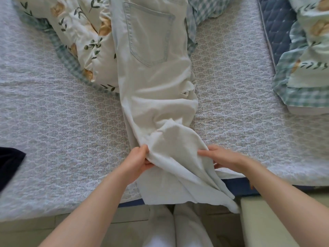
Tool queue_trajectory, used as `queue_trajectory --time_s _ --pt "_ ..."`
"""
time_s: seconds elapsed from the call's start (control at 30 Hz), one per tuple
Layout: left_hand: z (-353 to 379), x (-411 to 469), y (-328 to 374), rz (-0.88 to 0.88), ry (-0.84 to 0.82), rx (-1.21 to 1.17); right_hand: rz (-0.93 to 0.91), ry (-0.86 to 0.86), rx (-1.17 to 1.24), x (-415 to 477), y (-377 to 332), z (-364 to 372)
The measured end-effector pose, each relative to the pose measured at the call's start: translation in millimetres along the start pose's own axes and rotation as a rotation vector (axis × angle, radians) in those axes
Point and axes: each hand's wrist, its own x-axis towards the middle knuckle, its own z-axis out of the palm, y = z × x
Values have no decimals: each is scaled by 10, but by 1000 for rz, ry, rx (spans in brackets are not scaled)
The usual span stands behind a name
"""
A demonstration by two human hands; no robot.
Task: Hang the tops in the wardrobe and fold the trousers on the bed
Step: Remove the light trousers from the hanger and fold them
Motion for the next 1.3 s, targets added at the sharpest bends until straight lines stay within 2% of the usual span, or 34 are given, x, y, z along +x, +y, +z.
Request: queue_trajectory --time_s 0.13,0.23,0.3,0.47,0.63,0.77,0.9,1.0,1.07,1.1,1.17,1.23,1.3 --pt "-90 -157 -98 23 -94 73 33 -31 -14 -203 62 120" --pt "-191 -264 -118 88 -173 210 99 -166 -42 -329 130 203" --pt "-249 -333 -111 128 -225 307 124 -198 -55 -405 184 251" --pt "-425 -341 -85 139 -197 370 197 -179 39 -444 457 356" --pt "-538 -137 -227 105 -155 414 203 -30 -331 -178 641 465" --pt "-478 -55 -381 102 -157 316 264 -196 -506 -42 701 546" --pt "-423 -96 -629 -13 -259 428 235 -233 -461 -19 804 562" --pt "-469 -169 -761 -81 -328 441 342 -310 -231 -116 867 467" --pt "-501 -198 -785 -81 -326 445 369 -348 -197 -156 871 423" --pt "-507 -193 -799 -63 -301 462 380 -340 -246 -153 869 421" --pt "-514 -149 -830 -22 -199 503 390 -304 -492 -116 838 454" --pt "-519 -100 -825 -17 -153 567 353 -206 -689 -60 767 492" --pt "-522 -94 -761 -1 -171 642 240 -4 -579 17 690 510"
